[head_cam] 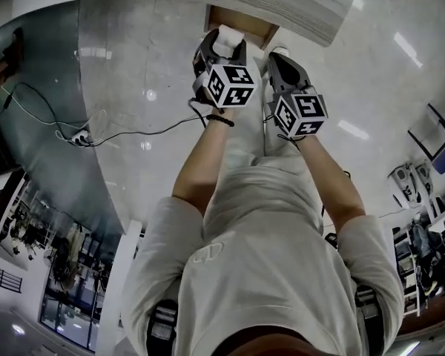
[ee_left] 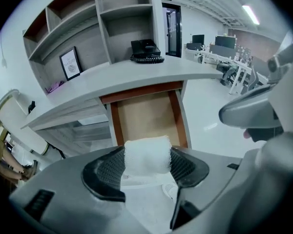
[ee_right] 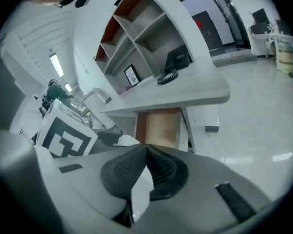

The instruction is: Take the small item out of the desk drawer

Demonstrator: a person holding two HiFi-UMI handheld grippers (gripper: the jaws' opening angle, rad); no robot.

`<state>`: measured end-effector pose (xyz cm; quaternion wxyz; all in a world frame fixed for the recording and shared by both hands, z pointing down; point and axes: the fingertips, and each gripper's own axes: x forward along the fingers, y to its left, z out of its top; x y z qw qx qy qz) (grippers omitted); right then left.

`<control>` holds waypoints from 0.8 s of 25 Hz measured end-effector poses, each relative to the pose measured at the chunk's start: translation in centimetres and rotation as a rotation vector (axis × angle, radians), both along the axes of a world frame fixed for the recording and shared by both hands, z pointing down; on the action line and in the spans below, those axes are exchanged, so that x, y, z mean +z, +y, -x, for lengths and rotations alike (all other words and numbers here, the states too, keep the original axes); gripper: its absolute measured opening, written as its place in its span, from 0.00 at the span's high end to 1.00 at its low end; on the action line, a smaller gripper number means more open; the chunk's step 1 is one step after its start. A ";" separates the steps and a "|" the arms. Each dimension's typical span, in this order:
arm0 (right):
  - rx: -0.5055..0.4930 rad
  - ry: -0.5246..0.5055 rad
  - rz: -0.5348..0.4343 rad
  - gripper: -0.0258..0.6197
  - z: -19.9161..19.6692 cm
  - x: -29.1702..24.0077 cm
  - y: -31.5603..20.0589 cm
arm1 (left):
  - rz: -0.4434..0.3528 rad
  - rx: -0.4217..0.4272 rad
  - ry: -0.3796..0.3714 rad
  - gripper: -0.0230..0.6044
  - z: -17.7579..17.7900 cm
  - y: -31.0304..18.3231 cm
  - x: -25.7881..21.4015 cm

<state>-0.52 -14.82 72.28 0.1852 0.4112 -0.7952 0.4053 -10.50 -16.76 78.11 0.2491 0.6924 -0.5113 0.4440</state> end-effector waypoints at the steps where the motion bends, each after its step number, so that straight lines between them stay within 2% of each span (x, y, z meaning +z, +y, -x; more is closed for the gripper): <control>1: 0.003 -0.001 -0.008 0.96 -0.2 -0.9 -0.3 | -0.007 0.002 0.002 0.54 -0.2 -0.1 -0.8; 9: 0.017 -0.019 -0.124 0.96 -0.7 -8.5 -4.1 | -0.122 0.004 0.061 0.54 0.1 -1.7 -8.0; 15: 0.028 0.018 -0.201 0.96 -2.3 -13.7 -6.8 | -0.207 -0.003 0.122 0.54 0.0 -2.8 -14.9; 20: 0.037 0.057 -0.301 0.96 -4.3 -18.8 -9.0 | -0.289 0.026 0.139 0.54 -0.2 -3.5 -20.1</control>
